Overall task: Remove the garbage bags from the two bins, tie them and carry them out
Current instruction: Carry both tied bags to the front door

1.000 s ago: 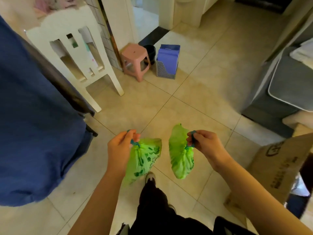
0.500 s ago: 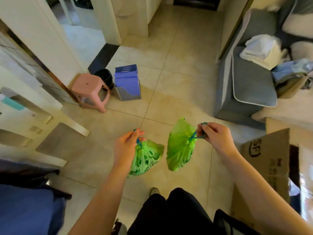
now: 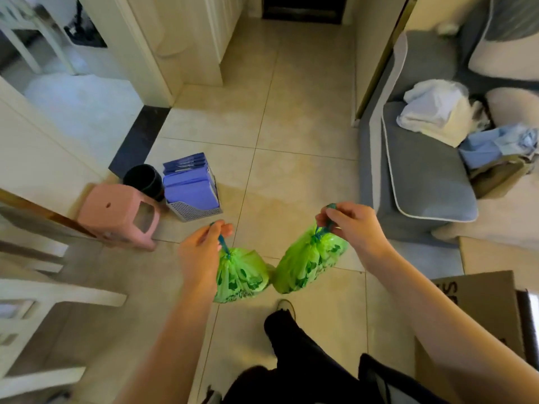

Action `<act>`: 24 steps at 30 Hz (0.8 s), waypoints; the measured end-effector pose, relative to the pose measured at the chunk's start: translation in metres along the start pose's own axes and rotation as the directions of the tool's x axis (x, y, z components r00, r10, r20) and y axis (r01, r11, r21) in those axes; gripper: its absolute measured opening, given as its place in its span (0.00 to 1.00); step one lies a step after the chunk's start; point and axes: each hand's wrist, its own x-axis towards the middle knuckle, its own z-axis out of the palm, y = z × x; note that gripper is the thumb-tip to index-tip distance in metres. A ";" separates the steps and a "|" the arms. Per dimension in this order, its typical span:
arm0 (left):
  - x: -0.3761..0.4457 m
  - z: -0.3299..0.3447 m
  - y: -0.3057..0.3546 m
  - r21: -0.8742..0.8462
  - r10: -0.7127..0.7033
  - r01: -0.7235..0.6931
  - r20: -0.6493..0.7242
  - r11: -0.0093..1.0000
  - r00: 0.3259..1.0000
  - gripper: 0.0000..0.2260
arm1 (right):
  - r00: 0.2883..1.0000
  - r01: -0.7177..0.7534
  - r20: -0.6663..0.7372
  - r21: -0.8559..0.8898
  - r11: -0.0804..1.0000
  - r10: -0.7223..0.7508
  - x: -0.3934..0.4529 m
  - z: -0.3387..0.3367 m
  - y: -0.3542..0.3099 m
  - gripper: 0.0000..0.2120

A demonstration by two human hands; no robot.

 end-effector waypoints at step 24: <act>0.415 0.246 0.166 0.147 0.003 -0.049 0.299 0.988 0.954 0.09 | 0.960 -0.091 -0.252 0.133 0.987 0.123 0.440 0.061 -0.170 0.11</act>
